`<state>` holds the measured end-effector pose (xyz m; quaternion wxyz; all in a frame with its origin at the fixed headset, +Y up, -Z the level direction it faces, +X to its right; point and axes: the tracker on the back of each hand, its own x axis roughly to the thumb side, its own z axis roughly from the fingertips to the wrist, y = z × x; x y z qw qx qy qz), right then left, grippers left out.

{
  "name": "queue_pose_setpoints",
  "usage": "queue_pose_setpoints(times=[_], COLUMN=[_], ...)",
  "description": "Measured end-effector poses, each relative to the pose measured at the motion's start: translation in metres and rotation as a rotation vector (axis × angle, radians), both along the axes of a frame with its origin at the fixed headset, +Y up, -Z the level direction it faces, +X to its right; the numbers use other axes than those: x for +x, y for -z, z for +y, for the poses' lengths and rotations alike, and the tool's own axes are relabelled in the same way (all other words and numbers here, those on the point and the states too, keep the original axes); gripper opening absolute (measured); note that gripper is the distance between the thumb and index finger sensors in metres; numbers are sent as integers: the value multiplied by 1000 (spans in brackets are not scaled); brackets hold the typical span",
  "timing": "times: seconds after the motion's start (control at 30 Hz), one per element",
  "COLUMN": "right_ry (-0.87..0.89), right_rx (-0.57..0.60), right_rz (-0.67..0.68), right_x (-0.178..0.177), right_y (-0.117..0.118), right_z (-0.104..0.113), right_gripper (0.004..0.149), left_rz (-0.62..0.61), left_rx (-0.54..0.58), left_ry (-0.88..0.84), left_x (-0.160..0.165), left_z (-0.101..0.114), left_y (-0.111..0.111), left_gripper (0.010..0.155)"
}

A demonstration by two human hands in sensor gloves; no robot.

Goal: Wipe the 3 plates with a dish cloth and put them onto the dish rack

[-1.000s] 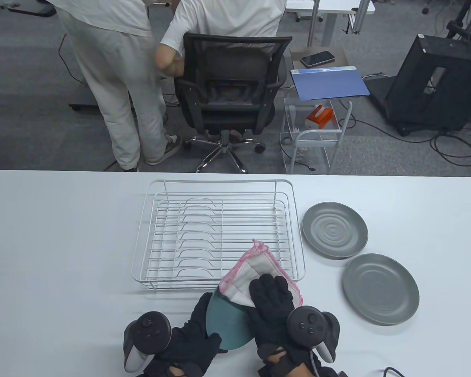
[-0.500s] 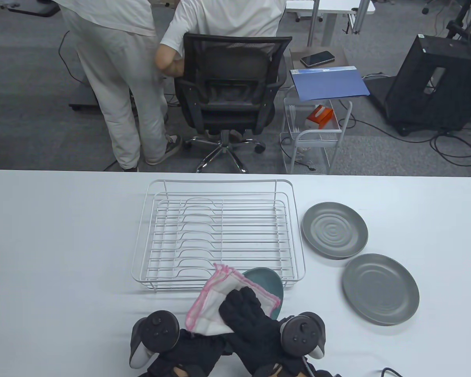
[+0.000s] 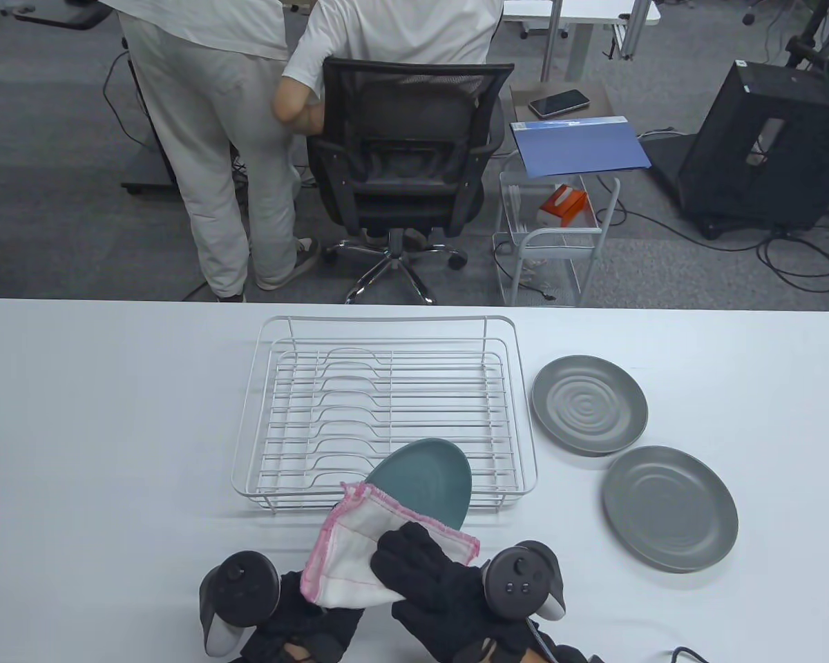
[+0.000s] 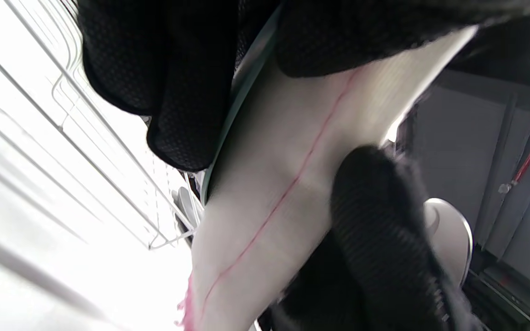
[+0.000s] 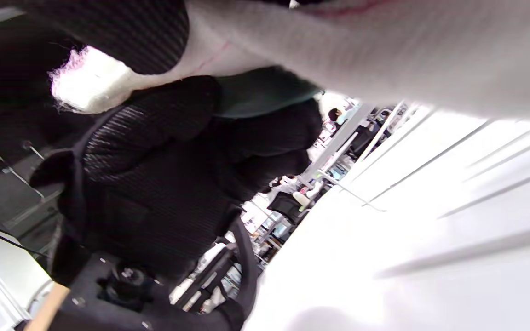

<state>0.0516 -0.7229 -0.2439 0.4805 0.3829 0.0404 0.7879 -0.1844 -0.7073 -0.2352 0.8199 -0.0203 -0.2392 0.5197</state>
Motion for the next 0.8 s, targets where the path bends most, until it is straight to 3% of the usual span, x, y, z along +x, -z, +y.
queue_pose_setpoints(times=[0.4, 0.6, 0.8], right_ry=[-265, -206, -176], right_rx=[40, 43, 172], right_rz=[-162, -304, -446], right_x=[17, 30, 46], right_y=[13, 20, 20], right_z=[-2, -3, 10], right_gripper=[56, 55, 55], left_rz=[49, 1, -94], left_rx=[-35, -103, -141], left_ry=[-70, -92, -83], left_x=[-13, -10, -3], left_z=[-3, -8, -12], left_y=[4, 7, 9], left_gripper=[77, 77, 77])
